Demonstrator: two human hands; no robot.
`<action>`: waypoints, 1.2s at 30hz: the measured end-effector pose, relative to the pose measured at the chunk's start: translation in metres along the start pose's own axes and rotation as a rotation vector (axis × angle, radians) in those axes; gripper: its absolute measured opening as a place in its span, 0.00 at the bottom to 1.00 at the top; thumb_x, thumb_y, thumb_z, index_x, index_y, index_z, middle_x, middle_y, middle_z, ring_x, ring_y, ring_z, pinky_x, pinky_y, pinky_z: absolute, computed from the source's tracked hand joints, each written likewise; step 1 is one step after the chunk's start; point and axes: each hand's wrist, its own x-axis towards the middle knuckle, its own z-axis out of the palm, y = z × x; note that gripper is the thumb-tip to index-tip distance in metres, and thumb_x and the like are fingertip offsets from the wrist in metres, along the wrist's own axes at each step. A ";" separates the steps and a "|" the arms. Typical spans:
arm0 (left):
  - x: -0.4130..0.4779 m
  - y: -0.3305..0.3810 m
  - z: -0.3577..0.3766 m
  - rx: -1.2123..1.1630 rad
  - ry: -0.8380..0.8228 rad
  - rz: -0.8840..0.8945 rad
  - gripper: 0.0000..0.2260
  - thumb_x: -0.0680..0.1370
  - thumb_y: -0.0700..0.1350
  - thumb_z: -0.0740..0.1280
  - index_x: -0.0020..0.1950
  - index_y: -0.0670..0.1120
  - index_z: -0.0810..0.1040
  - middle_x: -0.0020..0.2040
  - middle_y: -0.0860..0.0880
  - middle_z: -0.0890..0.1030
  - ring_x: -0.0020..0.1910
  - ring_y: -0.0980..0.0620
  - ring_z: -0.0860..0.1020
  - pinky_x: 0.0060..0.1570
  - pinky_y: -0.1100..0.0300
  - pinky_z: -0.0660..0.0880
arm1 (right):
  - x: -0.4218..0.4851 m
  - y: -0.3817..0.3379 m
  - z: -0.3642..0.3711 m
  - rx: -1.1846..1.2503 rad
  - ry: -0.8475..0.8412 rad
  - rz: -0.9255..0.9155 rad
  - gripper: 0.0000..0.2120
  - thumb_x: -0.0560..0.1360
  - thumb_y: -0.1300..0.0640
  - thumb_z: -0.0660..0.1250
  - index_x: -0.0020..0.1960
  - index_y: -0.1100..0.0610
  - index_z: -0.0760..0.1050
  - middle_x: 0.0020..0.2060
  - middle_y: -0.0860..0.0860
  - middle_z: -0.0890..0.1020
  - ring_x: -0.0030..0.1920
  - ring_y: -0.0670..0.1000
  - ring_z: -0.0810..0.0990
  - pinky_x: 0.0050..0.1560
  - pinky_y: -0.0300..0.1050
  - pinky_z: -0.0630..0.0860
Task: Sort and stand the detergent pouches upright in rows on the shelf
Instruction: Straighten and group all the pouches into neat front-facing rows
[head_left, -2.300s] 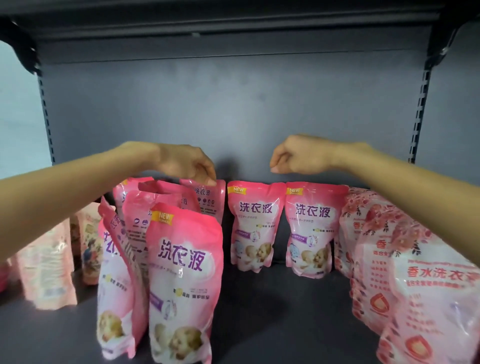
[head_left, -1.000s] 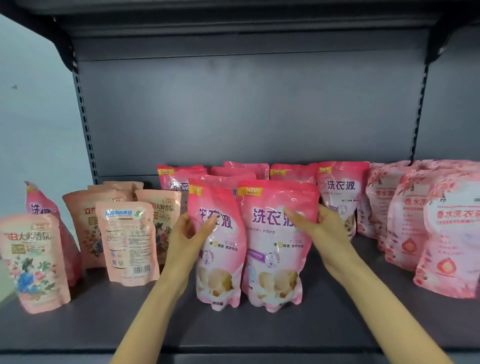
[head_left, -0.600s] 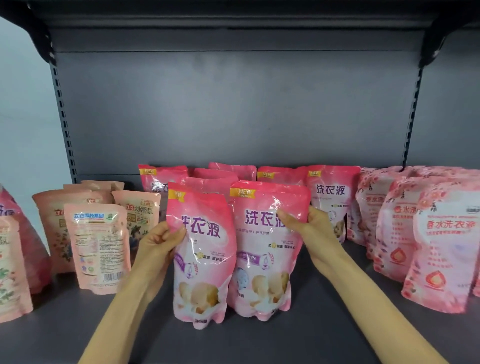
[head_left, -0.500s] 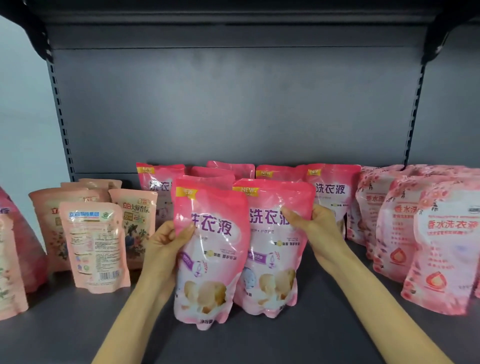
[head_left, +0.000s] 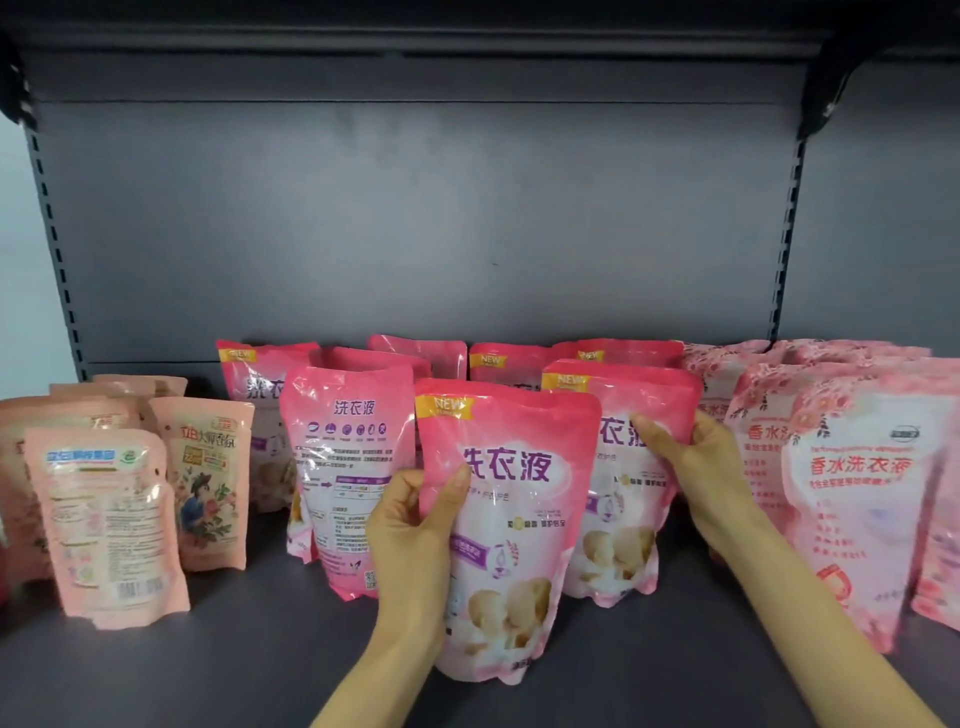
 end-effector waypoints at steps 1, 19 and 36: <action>-0.001 0.000 0.002 0.014 0.000 0.008 0.08 0.68 0.44 0.70 0.37 0.41 0.74 0.34 0.44 0.77 0.35 0.50 0.76 0.36 0.59 0.76 | 0.001 0.002 -0.004 0.001 0.011 -0.002 0.05 0.71 0.63 0.69 0.46 0.55 0.77 0.36 0.46 0.85 0.37 0.44 0.84 0.35 0.36 0.79; -0.030 -0.018 -0.008 0.474 -0.323 -0.040 0.25 0.66 0.36 0.76 0.53 0.53 0.66 0.49 0.51 0.79 0.44 0.59 0.81 0.39 0.66 0.77 | -0.029 0.039 -0.028 -0.327 -0.255 0.067 0.34 0.64 0.62 0.77 0.65 0.51 0.65 0.57 0.46 0.79 0.57 0.44 0.78 0.56 0.42 0.76; 0.031 -0.079 0.028 0.450 -0.374 0.107 0.23 0.72 0.37 0.72 0.54 0.51 0.60 0.54 0.50 0.73 0.54 0.54 0.76 0.49 0.62 0.77 | 0.003 0.047 -0.033 -0.384 -0.107 0.023 0.33 0.67 0.65 0.74 0.67 0.57 0.63 0.59 0.51 0.77 0.60 0.51 0.77 0.59 0.49 0.75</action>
